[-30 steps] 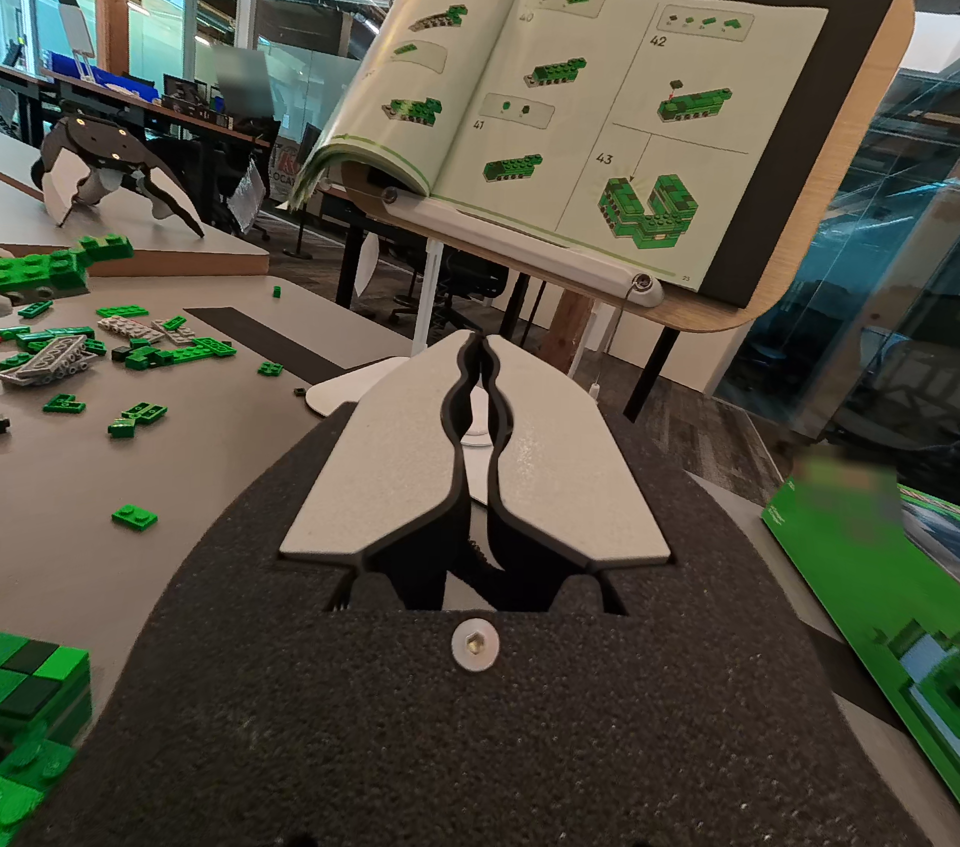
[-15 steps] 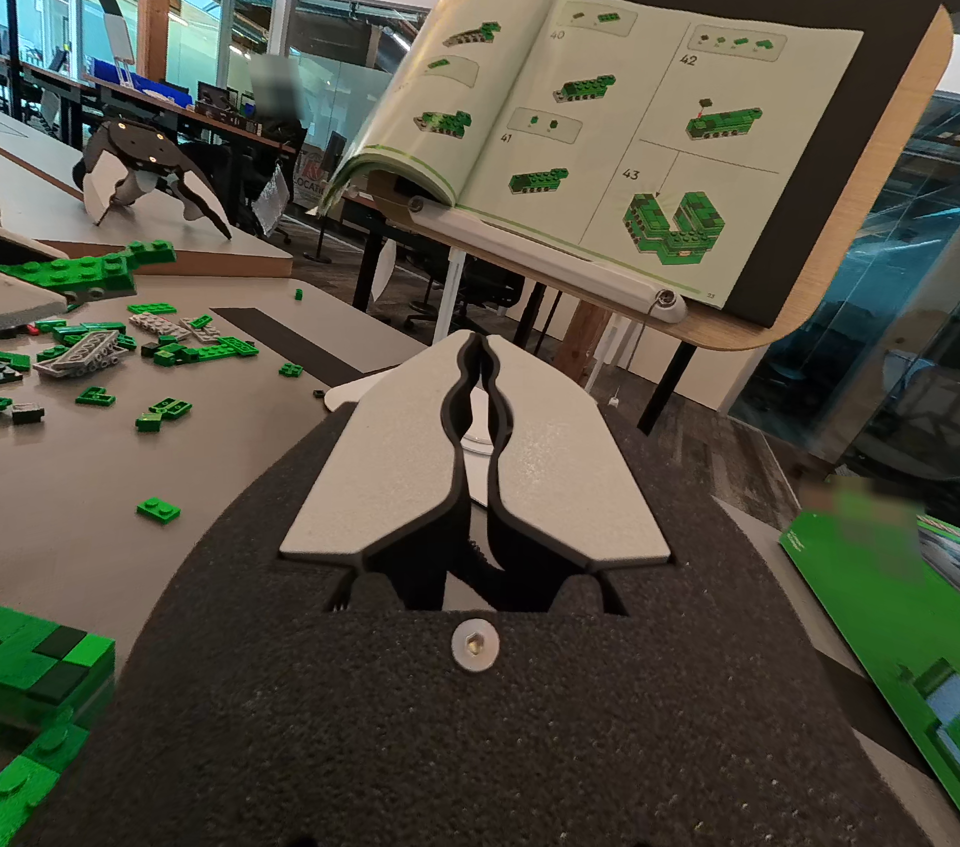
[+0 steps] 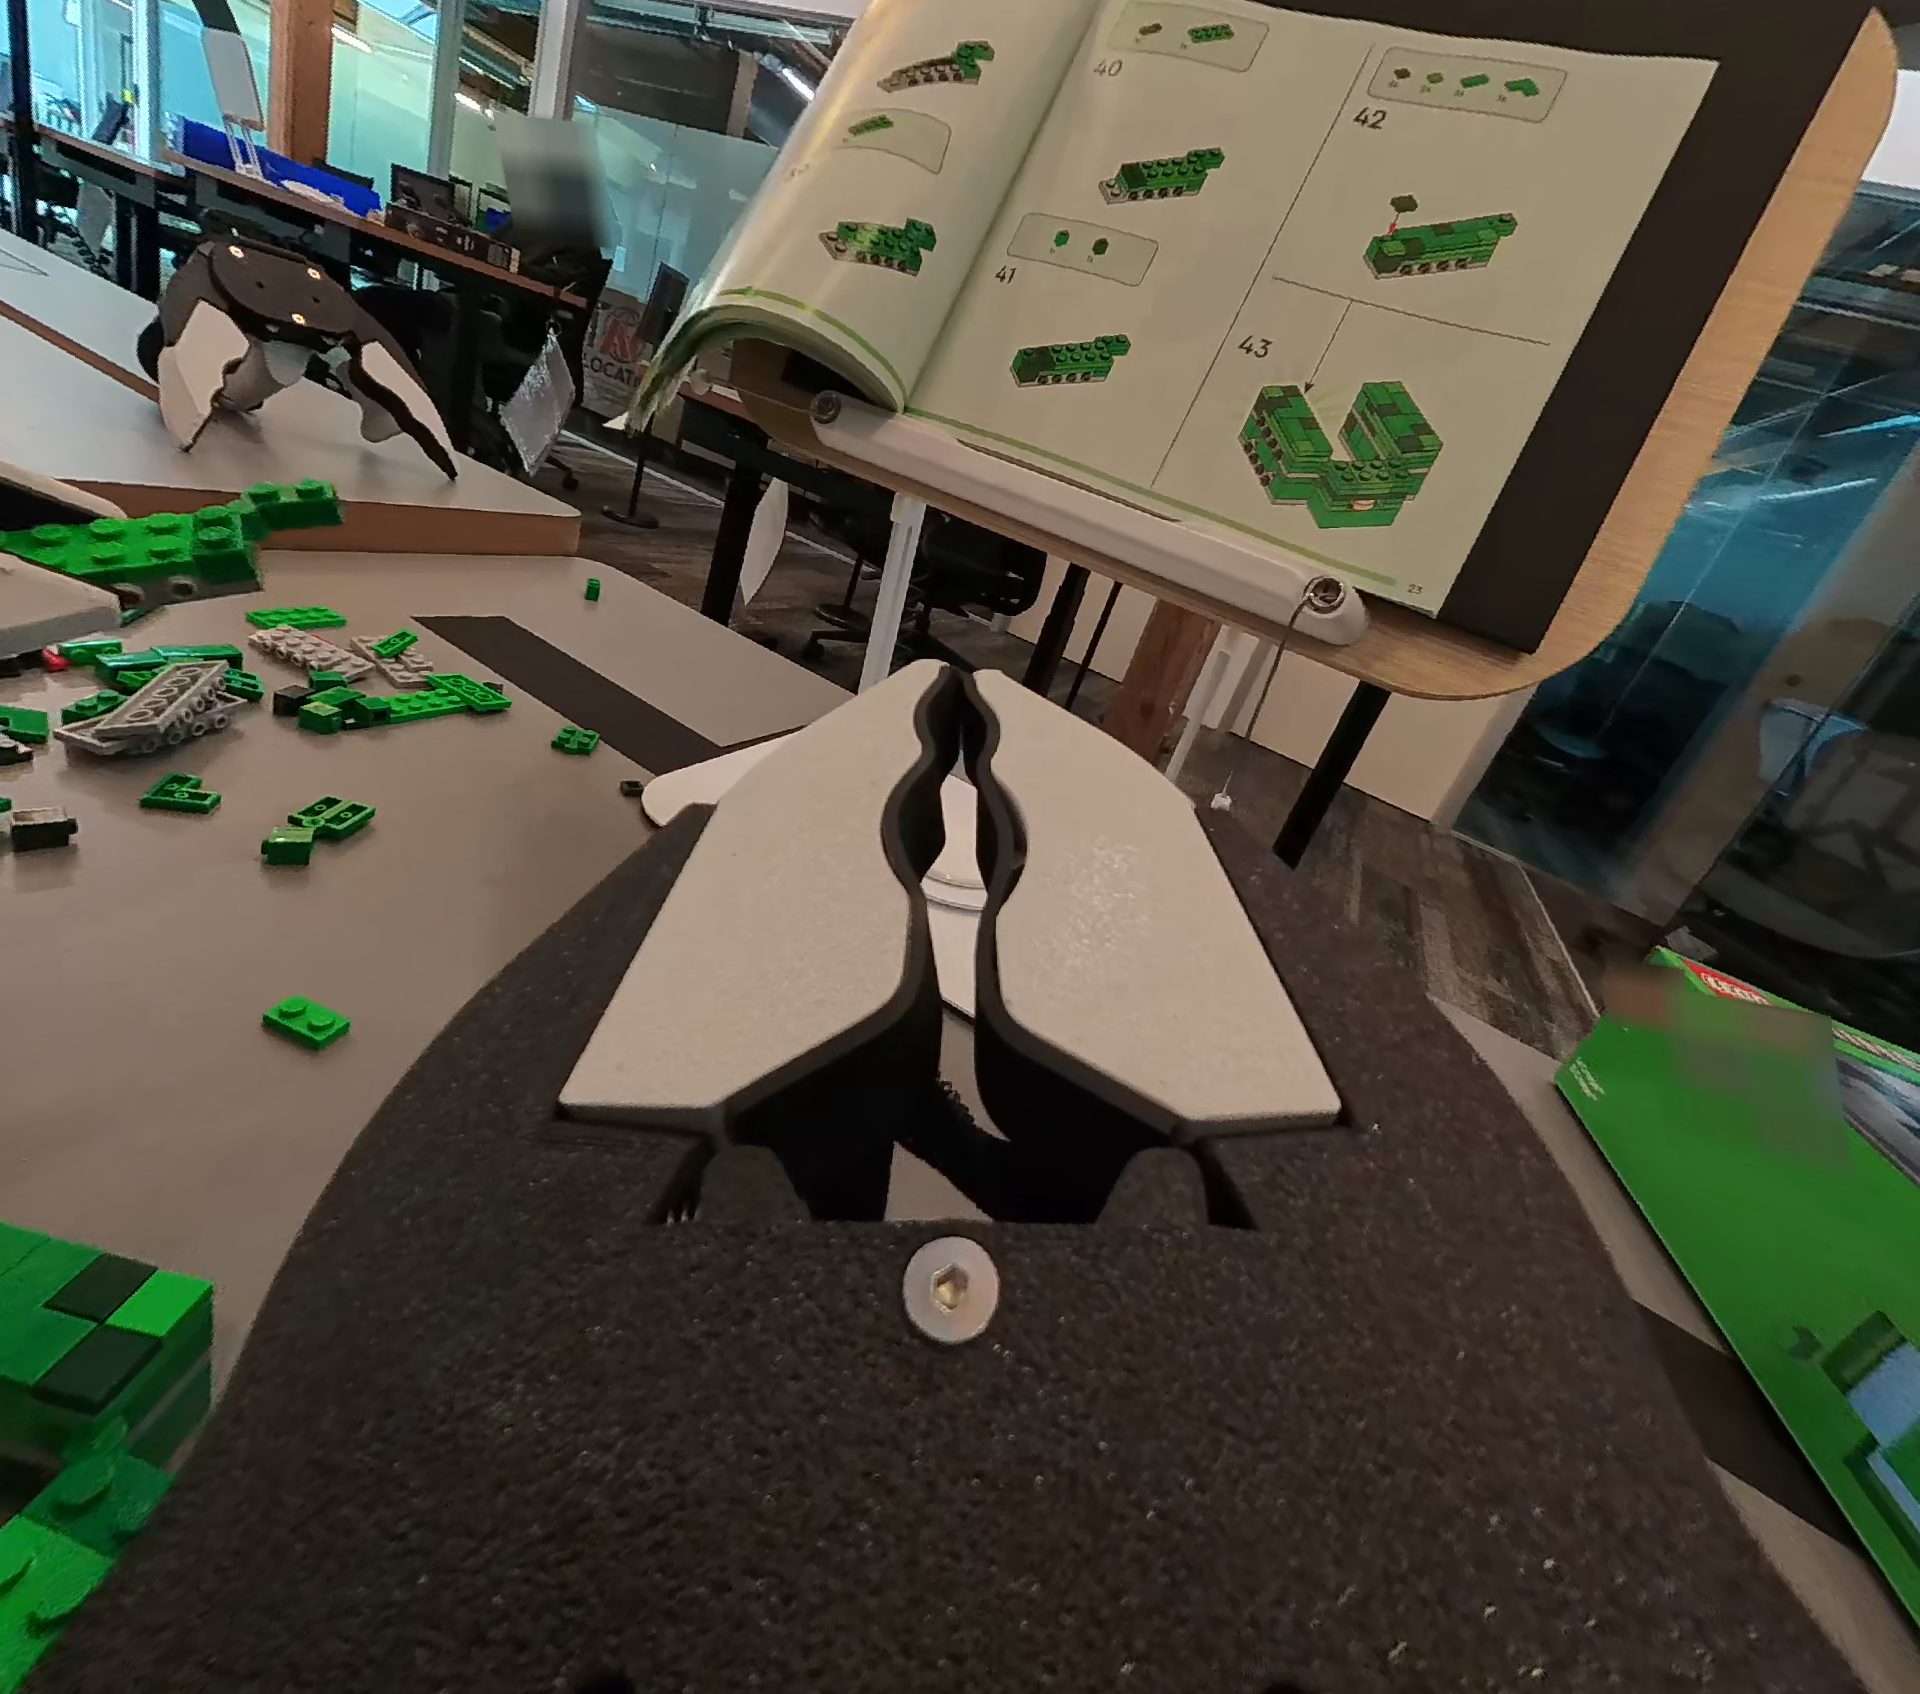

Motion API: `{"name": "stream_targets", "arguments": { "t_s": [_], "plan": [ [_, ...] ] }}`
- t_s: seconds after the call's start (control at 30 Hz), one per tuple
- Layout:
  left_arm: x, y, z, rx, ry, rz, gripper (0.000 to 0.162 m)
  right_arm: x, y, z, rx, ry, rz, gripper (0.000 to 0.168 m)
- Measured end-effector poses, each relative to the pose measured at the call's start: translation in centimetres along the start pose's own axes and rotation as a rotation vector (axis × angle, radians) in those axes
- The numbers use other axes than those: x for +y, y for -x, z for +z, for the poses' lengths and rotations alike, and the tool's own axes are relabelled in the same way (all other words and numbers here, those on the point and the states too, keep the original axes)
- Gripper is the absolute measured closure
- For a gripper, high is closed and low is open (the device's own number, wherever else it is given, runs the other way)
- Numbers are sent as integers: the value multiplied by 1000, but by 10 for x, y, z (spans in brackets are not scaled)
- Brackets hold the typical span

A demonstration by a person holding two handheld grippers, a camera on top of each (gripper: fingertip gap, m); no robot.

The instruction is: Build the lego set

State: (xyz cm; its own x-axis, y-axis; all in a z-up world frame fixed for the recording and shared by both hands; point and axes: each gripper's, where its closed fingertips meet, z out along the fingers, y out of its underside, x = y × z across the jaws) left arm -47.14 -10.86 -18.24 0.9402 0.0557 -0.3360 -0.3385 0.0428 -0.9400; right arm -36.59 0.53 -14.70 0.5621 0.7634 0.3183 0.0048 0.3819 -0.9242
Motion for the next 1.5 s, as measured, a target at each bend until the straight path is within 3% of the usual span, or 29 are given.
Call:
{"name": "stream_targets", "arguments": {
  "t_s": [0.87,1.07,1.13,1.27,1.5],
  "plan": [
    [0,-2,0,15,-2,6,144,-1,7,2,-33,-7,20,168],
    [-14,-13,-6,99,-11,-47,144,-2,6,2,-33,-11,24,168],
    [-16,-26,-14,183,55,-77,144,0,3,2,-24,-4,11,168],
    [11,-71,-51,432,349,-119,144,0,-2,1,-12,-9,30,168],
    [34,-97,-99,558,600,-107,144,0,2,2,-23,-7,27,168]
  ]
}}
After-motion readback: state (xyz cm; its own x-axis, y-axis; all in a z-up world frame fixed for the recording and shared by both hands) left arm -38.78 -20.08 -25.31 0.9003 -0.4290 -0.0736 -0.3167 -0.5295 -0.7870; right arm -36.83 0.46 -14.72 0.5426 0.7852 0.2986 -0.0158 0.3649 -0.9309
